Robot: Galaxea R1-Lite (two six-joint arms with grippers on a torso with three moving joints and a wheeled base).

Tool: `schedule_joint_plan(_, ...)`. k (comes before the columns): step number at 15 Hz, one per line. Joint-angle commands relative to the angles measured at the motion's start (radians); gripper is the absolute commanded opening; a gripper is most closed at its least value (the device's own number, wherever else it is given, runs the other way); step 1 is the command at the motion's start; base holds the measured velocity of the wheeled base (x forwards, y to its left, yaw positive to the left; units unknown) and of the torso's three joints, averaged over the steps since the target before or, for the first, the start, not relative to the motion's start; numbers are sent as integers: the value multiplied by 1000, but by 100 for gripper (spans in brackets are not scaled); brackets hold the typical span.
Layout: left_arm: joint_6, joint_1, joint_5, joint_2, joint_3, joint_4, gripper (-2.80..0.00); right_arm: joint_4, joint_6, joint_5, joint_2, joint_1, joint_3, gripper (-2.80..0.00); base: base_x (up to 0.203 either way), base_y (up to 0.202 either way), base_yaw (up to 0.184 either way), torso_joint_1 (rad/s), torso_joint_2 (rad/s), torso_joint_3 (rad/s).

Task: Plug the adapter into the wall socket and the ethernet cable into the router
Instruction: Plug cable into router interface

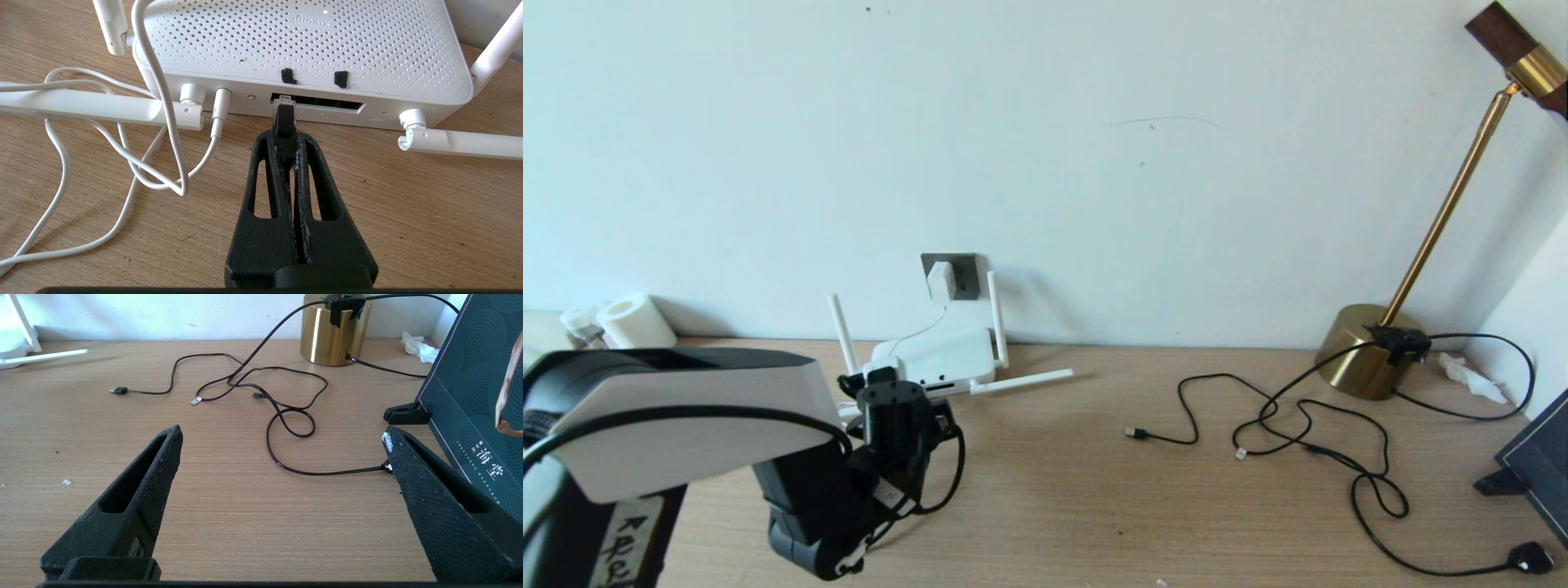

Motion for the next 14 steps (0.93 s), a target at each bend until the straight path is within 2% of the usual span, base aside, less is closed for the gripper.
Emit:
schedule_joint_plan(1, -2, 0, 3, 0, -2, -8, -280, -1, 0, 0, 2, 0, 0, 0, 0, 0, 0, 0, 0, 0)
schedule_joint_plan(14, 21, 0, 3, 3, -21, -8, -280, -1, 0, 0, 2, 0, 0, 0, 0, 0, 0, 0, 0, 0)
